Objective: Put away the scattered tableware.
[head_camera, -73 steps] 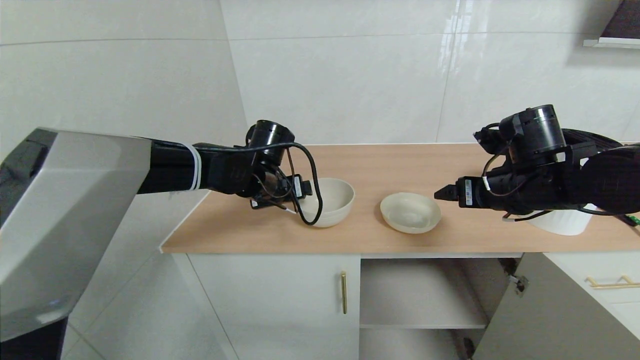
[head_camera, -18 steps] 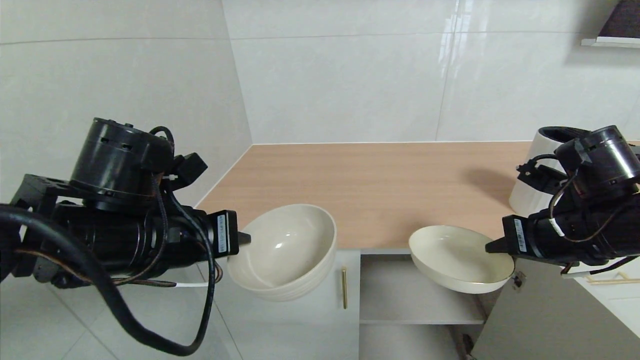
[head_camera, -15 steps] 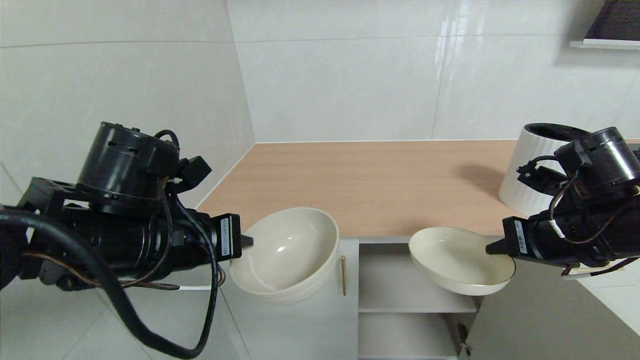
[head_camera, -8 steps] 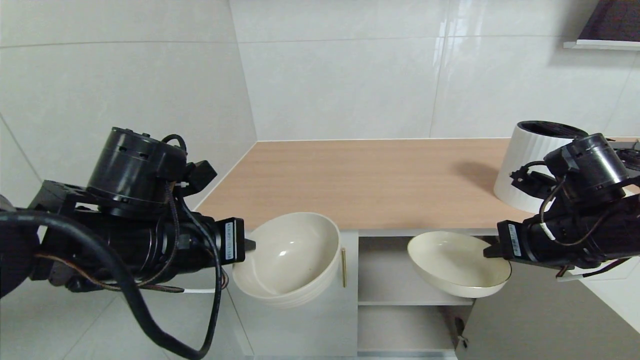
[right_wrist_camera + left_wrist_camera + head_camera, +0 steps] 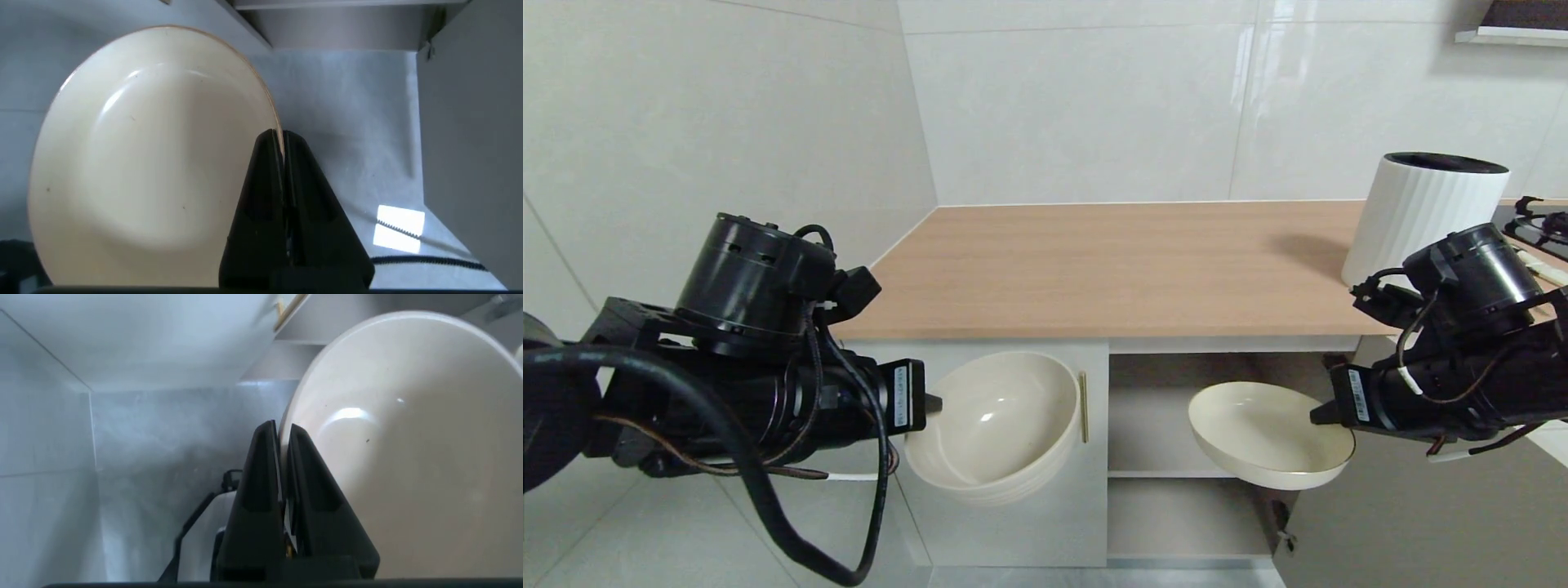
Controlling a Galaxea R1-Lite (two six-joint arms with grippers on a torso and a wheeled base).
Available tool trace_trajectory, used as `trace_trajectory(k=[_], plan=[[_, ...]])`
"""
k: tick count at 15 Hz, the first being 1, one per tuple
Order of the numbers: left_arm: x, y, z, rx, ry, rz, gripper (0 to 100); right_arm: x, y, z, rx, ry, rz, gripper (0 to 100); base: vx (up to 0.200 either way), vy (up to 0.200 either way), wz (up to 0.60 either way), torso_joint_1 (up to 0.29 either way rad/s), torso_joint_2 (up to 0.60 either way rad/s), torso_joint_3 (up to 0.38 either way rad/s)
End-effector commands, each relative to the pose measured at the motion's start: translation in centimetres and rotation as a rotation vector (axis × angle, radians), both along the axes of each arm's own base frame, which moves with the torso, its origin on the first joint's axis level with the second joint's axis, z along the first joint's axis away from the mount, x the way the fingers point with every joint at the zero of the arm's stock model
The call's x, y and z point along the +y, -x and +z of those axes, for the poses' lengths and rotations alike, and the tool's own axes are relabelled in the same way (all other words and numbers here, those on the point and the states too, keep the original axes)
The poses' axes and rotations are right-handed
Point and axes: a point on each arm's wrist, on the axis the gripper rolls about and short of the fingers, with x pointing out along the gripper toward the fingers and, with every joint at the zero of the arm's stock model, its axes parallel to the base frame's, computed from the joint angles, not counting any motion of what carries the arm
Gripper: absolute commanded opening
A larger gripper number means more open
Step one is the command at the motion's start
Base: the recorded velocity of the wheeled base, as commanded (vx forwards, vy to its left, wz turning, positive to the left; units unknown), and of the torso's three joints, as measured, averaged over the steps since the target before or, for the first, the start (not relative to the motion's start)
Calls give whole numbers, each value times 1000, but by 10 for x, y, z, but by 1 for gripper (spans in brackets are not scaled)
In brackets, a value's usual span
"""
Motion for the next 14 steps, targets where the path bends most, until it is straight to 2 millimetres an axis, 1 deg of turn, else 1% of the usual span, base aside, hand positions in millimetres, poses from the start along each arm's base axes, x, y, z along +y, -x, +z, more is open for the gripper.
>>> trace_trajectory(k=[1,9,13,14], plan=[[0,-1,-1,3,-1,0,0,1,-2,-3,10,4,0,0,0,0,0,-173,496,315],[0,-1,-1,4,-2,0,0,2,-4,-6,20,12,-2,0,0,0,0,-134,464,326],[-1,-3,-3,11,-6,0,0,2,-5,-8,26,15,-1,0,0,0,0,-50,427,352],[-2,-3,-4,12,-6,0,0,2,-5,-8,26,15,-1,0,0,0,0,12,85,12]])
